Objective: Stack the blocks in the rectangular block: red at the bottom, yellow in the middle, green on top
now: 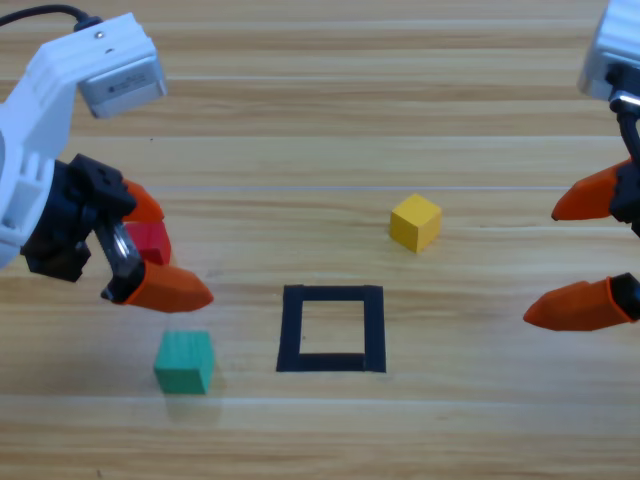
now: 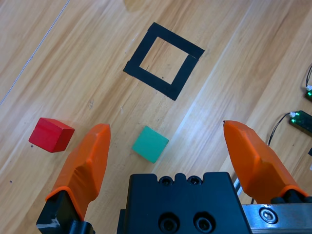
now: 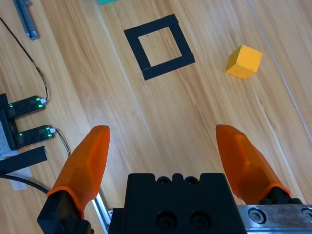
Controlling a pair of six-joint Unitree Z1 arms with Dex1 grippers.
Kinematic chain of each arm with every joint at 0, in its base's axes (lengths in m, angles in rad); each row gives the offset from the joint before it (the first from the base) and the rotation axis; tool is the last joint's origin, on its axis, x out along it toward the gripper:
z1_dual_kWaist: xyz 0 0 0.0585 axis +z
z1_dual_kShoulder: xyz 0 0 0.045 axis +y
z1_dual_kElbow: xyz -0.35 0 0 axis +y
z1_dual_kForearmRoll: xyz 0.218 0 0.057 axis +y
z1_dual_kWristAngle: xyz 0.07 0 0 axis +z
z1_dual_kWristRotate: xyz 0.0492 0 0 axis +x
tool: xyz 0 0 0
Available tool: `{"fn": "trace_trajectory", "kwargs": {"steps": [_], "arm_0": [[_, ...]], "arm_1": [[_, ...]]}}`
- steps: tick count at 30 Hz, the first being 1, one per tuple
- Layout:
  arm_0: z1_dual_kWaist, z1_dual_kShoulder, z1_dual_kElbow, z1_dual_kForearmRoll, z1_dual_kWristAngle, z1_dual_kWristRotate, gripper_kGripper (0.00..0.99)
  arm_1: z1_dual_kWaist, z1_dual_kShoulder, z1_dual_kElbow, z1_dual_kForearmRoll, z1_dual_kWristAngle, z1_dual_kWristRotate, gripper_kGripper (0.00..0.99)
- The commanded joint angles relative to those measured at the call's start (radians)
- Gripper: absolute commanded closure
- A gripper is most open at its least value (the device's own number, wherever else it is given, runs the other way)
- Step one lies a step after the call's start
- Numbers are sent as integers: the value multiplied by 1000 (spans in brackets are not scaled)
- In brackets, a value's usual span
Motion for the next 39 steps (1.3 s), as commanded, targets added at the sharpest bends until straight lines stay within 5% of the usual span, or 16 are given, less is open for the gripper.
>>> {"fn": "trace_trajectory", "kwargs": {"steps": [1,13,17,20,28,39], "arm_0": [[-21,3,-5,11,12,-11,0],[-20,-33,-8,1,13,-49,0],[-15,-8,-56,9,125,-296,0],[51,7,-77,37,145,-457,0],[120,323,-401,434,265,-865,2],[198,645,-616,623,243,-888,19]], "arm_1": [[40,57,-1,-36,1,2,33],[40,151,-14,-59,1,30,33],[20,204,-70,-62,-16,109,33],[17,270,-140,-62,-125,209,33],[-58,496,-364,32,-200,372,33],[-128,732,-613,173,-242,367,33]]}}
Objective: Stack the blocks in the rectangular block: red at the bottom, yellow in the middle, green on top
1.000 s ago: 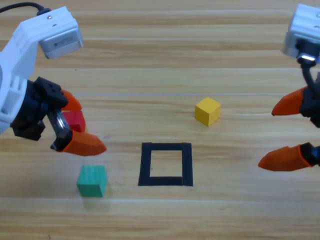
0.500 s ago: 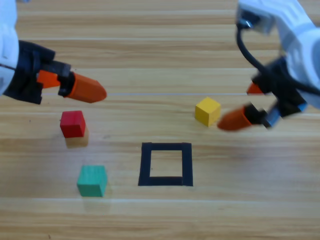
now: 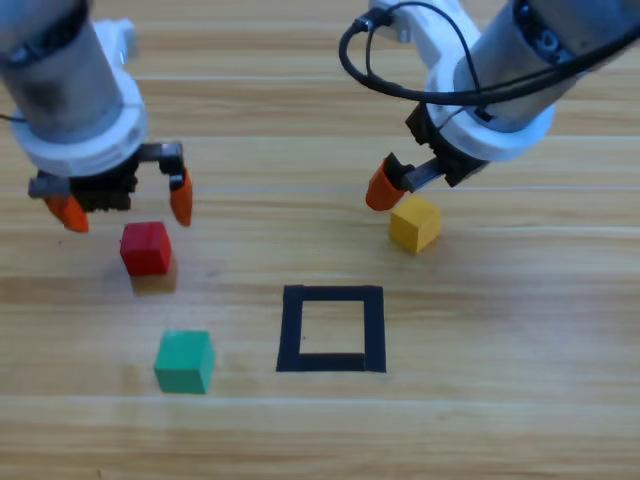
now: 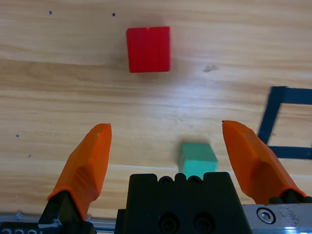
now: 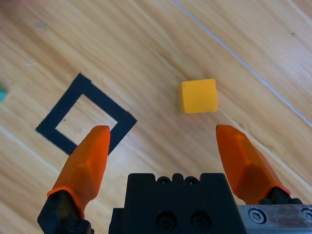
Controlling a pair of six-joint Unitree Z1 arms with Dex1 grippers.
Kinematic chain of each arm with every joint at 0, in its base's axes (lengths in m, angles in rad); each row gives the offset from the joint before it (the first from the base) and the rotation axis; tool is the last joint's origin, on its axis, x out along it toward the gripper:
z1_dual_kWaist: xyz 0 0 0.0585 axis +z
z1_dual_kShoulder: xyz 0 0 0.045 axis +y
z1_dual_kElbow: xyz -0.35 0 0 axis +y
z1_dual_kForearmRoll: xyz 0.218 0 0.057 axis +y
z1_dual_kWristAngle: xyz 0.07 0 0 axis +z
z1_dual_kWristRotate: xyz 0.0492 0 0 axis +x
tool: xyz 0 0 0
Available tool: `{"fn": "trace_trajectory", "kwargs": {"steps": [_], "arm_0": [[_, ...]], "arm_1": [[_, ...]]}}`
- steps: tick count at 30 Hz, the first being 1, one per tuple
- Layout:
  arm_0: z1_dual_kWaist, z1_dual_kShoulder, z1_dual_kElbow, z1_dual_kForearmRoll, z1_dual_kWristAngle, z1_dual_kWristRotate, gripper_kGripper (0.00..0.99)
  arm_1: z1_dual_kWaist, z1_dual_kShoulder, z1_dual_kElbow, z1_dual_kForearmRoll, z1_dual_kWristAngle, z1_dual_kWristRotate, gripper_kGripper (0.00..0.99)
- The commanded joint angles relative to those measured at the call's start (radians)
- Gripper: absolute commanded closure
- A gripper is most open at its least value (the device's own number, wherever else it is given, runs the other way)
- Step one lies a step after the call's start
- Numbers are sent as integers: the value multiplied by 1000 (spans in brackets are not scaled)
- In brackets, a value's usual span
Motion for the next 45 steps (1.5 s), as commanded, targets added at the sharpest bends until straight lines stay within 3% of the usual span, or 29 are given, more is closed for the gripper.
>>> {"fn": "trace_trajectory", "kwargs": {"steps": [1,5,13,21,28,39,43,45], "arm_0": [[57,154,-56,37,-19,7,19],[95,209,-82,35,-53,46,19],[164,225,-21,-77,-93,123,48],[169,226,64,-163,-93,126,48],[169,234,94,-212,-91,128,74],[164,252,107,-262,-75,131,128],[164,257,110,-273,-65,135,156],[164,257,119,-284,-62,142,252]], "arm_1": [[-76,151,-51,19,-74,-23,28],[-81,203,-84,19,-117,-31,17],[-81,297,-133,27,-117,-77,39],[-81,366,-188,64,-116,-86,80],[-81,395,-232,120,-106,-88,323],[-76,349,-220,223,-86,-91,950],[-42,295,-168,262,-83,-39,976],[-38,263,-130,262,-59,6,978]]}}
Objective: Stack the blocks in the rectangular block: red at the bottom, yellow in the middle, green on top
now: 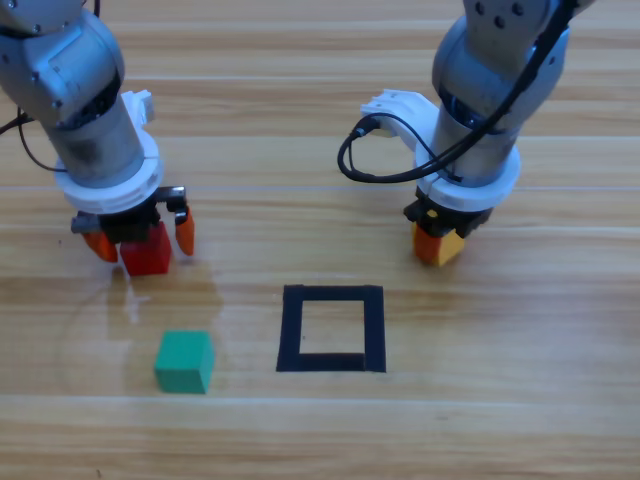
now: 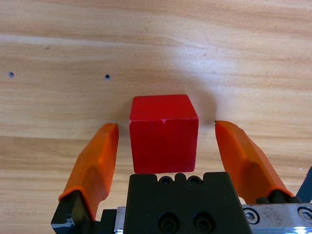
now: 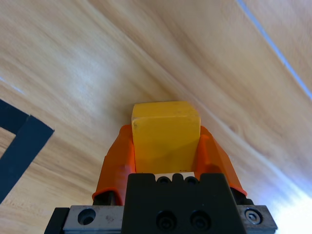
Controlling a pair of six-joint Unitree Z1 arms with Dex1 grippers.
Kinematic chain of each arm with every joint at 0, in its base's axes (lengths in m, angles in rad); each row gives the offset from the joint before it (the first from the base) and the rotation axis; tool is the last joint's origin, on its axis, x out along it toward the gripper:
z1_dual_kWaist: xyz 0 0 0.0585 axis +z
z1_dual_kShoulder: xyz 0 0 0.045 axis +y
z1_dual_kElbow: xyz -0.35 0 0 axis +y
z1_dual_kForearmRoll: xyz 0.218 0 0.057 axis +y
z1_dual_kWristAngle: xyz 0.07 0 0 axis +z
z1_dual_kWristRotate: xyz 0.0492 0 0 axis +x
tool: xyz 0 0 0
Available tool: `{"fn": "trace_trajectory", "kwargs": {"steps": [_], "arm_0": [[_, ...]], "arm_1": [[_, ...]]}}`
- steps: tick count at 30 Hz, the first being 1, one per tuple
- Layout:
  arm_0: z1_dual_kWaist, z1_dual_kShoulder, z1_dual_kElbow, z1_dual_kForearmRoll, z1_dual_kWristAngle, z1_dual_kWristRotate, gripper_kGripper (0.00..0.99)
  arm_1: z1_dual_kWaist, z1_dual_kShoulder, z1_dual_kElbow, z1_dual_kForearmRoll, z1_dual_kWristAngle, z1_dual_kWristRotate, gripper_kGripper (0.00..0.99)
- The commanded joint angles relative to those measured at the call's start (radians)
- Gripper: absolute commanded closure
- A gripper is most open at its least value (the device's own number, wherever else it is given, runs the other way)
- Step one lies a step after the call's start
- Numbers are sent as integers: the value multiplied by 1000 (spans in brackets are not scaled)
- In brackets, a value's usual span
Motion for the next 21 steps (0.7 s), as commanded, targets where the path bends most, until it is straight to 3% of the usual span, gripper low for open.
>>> {"fn": "trace_trajectory", "kwargs": {"steps": [1,4,8,11,15,21], "arm_0": [[13,46,42,-35,23,21,295],[13,46,45,-41,35,35,510],[14,26,53,-38,66,55,896],[11,-11,45,-32,82,61,915],[-81,-58,-33,33,87,71,915],[-245,-49,-122,107,19,87,915]], "arm_1": [[24,-76,120,38,30,132,976],[42,-114,167,38,1,278,976],[65,-183,216,42,1,493,975],[88,-234,252,42,3,598,975],[125,-288,276,42,-13,632,975],[143,-329,287,42,-8,641,975]]}}
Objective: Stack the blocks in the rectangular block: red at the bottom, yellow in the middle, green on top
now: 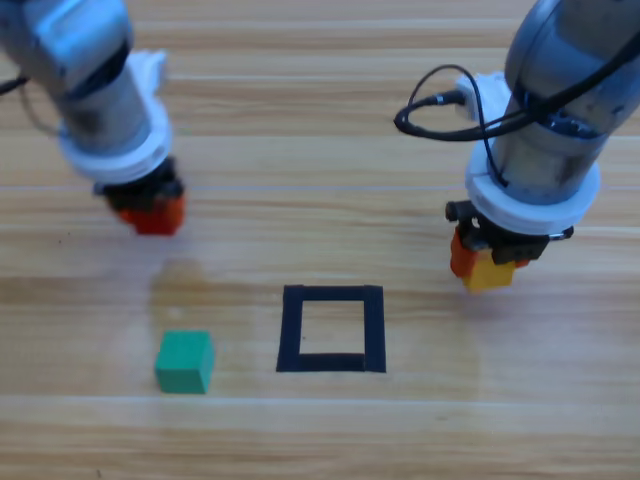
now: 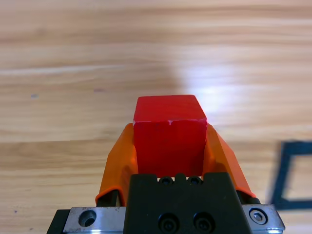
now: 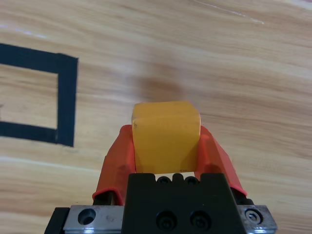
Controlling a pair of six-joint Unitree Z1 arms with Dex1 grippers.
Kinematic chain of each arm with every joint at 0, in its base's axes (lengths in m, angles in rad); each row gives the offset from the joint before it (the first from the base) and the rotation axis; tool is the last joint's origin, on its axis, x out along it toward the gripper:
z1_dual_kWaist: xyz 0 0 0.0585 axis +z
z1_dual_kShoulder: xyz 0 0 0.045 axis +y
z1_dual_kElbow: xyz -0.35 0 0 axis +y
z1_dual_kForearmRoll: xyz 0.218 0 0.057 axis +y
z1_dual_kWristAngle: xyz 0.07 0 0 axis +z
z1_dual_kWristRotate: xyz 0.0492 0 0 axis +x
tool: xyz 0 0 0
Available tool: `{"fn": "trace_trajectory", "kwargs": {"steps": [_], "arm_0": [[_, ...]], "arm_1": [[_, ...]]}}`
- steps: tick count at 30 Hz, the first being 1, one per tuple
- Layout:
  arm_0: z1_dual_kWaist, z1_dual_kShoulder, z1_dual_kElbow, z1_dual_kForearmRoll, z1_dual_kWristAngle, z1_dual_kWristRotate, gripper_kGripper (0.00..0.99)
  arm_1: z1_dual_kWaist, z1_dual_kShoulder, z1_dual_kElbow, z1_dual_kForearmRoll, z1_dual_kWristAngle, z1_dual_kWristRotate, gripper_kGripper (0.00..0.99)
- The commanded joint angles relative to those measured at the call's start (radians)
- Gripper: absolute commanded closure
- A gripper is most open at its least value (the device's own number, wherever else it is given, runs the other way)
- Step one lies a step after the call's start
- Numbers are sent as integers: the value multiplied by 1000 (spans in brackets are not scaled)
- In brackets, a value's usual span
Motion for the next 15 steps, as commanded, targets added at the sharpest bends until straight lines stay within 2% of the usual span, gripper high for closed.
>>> {"fn": "trace_trajectory", "kwargs": {"steps": [1,4,8,11,15], "arm_0": [[-215,-7,-29,25,-74,26,916],[-290,-4,-38,23,-115,40,916],[-358,-1,-44,22,-131,18,916],[-387,16,-67,29,-129,-42,915],[-427,66,-150,102,-80,-177,915]], "arm_1": [[56,-66,33,11,-7,27,973],[59,-69,39,11,-3,39,973],[59,-88,61,11,-7,62,975],[59,-104,79,11,-18,72,975],[59,-111,97,13,-26,76,975]]}}
